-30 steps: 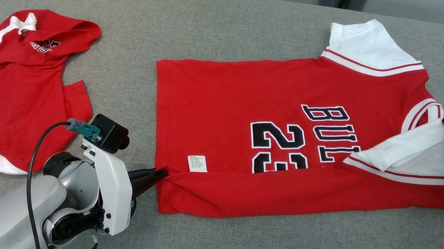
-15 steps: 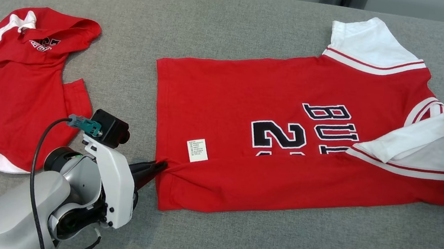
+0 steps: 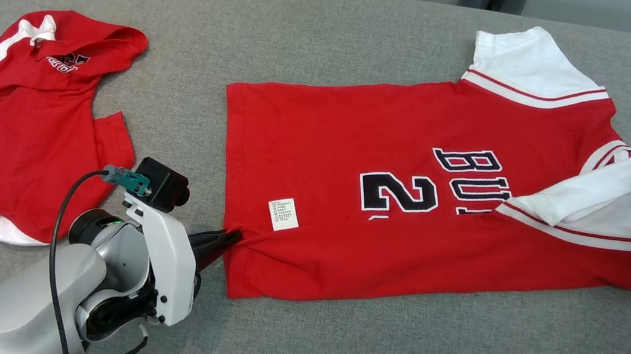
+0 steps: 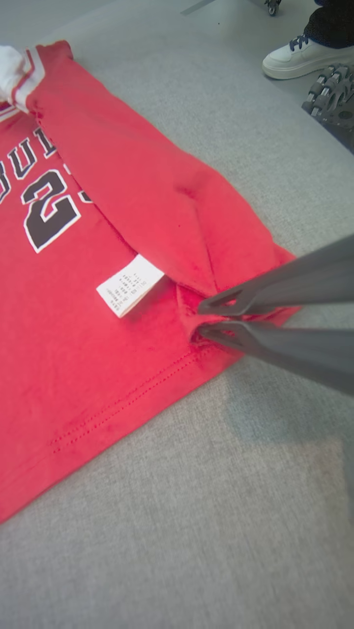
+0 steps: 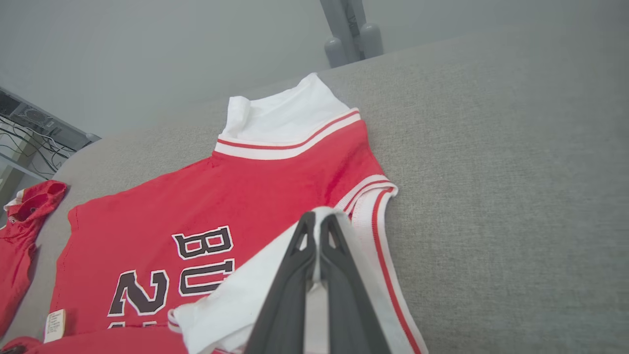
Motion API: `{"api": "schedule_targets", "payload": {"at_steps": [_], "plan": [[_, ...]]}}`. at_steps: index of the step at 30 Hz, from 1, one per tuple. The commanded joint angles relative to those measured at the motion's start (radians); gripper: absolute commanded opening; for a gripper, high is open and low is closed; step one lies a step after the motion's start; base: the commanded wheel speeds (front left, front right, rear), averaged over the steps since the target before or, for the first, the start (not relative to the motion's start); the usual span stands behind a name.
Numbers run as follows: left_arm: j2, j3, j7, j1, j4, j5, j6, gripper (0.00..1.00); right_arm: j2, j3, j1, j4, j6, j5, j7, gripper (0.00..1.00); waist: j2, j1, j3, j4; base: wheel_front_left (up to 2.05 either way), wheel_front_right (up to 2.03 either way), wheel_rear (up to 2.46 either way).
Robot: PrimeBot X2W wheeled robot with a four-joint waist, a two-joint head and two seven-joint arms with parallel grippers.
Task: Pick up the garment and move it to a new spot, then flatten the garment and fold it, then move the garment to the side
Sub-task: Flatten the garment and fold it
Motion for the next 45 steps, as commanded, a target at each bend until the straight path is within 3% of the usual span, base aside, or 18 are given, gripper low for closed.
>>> {"api": "schedule_targets", "payload": {"at_steps": [1,2,3,8,15,21,27,31,35,40,45], "plan": [[0.003,0.003,-0.005,-0.018,0.005,-0.003,-0.001,0.45,-0.006,-0.005,-0.012,0.005,0.0,0.001,-0.009,1.0,0.0,0.0,0.0,0.001,0.0,0.0,0.0],[0.003,0.003,-0.004,-0.019,0.009,-0.001,0.005,0.84,0.001,-0.011,-0.016,0.022,0.0,0.008,-0.012,1.0,0.0,0.0,-0.001,0.001,0.0,0.0,0.0],[0.004,-0.001,0.005,-0.017,0.014,-0.002,0.007,1.0,0.008,-0.014,-0.021,0.033,0.0,0.014,-0.012,1.0,0.0,0.0,-0.003,0.002,0.0,0.0,0.0],[0.005,0.01,-0.026,-0.013,0.02,0.011,0.029,1.0,0.02,-0.006,-0.032,0.067,0.0,0.014,-0.023,1.0,0.0,0.0,-0.013,0.004,0.0,0.0,0.0],[-0.009,0.059,-0.166,-0.002,0.031,0.05,0.086,1.0,0.026,-0.023,-0.001,0.085,0.0,0.024,-0.116,1.0,0.0,0.0,-0.054,0.012,0.0,0.0,0.0],[-0.03,0.14,-0.368,0.041,0.038,0.075,0.175,1.0,0.029,-0.023,0.086,0.028,0.0,-0.004,-0.29,1.0,0.0,0.0,-0.113,0.006,0.0,0.0,0.0],[-0.083,0.199,-0.537,0.132,-0.007,0.087,0.233,1.0,0.055,-0.019,0.206,-0.01,0.0,-0.078,-0.505,1.0,0.0,0.0,-0.169,-0.018,0.0,0.0,0.0],[-0.129,0.247,-0.567,0.207,-0.028,0.12,0.273,1.0,0.095,-0.027,0.269,-0.018,0.0,-0.125,-0.597,1.0,0.0,0.0,-0.19,-0.037,0.0,0.0,0.0],[-0.17,0.307,-0.57,0.267,-0.033,0.164,0.295,1.0,0.138,-0.052,0.302,-0.032,0.0,-0.16,-0.623,1.0,0.0,0.0,-0.201,-0.053,0.0,0.0,0.0],[-0.249,0.408,-0.57,0.368,-0.027,0.242,0.293,1.0,0.207,-0.115,0.359,-0.078,0.0,-0.21,-0.634,1.0,0.0,0.0,-0.211,-0.07,0.0,0.0,0.0],[-0.307,0.435,-0.57,0.43,0.029,0.349,0.299,1.0,0.254,-0.181,0.409,-0.127,0.0,-0.25,-0.634,1.0,0.0,0.0,-0.217,-0.079,0.0,0.0,0.0]]}}
